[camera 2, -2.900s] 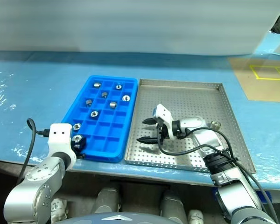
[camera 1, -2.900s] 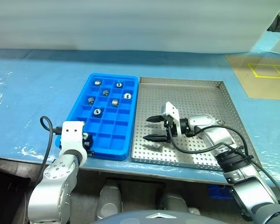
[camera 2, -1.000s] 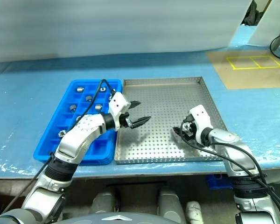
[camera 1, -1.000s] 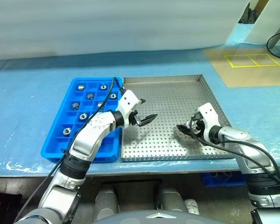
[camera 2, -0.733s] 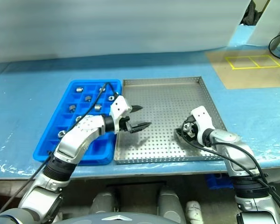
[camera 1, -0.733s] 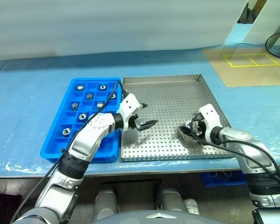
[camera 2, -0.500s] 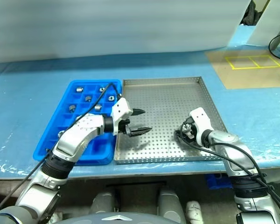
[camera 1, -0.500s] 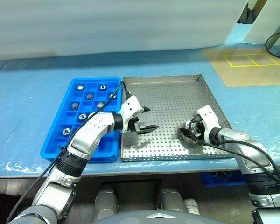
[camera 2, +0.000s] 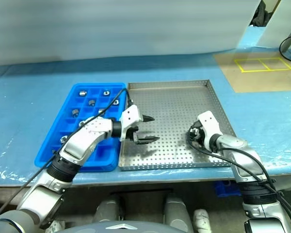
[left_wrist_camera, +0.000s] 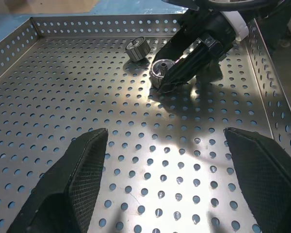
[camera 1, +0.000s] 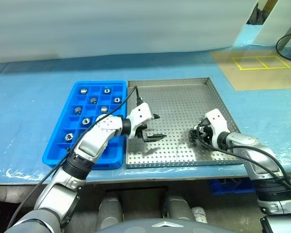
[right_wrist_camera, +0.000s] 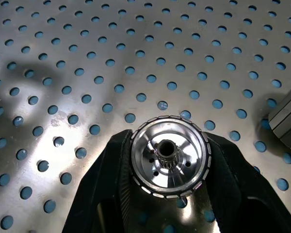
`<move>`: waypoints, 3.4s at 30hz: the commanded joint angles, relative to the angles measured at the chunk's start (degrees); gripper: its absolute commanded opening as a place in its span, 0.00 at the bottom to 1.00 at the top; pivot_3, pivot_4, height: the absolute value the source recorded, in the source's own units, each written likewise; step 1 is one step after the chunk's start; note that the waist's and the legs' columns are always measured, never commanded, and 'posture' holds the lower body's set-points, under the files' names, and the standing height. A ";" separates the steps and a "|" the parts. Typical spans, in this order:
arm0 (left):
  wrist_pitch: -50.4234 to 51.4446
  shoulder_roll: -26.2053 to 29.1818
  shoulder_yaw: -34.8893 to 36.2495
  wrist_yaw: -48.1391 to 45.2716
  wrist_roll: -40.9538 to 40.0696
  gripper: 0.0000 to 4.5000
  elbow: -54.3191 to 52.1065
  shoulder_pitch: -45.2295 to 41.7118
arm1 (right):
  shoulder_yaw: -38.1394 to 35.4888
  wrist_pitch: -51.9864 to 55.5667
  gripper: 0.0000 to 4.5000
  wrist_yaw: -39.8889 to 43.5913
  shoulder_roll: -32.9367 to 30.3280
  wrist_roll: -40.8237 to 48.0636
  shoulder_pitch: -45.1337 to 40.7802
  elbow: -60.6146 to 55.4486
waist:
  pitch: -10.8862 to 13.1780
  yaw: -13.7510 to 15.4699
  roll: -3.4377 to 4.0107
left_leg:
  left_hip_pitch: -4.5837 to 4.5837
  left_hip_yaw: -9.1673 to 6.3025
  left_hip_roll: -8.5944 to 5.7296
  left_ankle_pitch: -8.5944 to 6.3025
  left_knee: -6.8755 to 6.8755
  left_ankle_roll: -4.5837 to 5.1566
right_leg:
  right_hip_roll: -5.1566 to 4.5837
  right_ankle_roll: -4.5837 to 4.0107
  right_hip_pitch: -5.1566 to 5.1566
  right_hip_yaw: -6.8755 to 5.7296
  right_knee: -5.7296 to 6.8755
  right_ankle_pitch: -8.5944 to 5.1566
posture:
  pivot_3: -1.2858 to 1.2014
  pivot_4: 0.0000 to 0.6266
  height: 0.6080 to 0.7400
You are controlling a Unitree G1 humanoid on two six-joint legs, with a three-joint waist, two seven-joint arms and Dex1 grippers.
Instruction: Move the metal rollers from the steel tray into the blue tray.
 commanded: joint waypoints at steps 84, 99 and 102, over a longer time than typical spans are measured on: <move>32.35 4.56 22.35 37.31 -5.27 0.91 -46.99 38.40 | 26.08 -13.03 0.38 17.86 38.25 -11.68 -36.68 34.21 | 0.13 9.53 0.01 | -0.44 -0.24 0.12 0.20 -0.40 -0.42 | 0.04 0.00 -0.64 -0.21 0.09 -0.02 | 0.66 0.24 1.00; 31.69 4.08 21.69 37.99 -5.11 0.91 -46.37 37.19 | 25.04 -16.75 0.82 15.35 38.26 -13.36 -37.42 38.89 | 0.14 9.50 0.02 | -0.35 -0.25 0.12 0.24 -0.45 -0.50 | 0.06 0.00 -0.63 -0.20 0.18 -0.02 | 0.65 0.24 1.00; 31.81 3.96 21.57 37.10 -6.04 0.91 -44.95 35.19 | 22.78 -19.30 1.00 16.32 37.68 -11.37 -36.86 36.84 | 0.16 9.77 0.04 | -0.32 -0.25 0.14 0.30 -0.47 -0.60 | 0.06 0.01 -0.62 -0.20 0.29 -0.01 | 0.64 0.24 1.00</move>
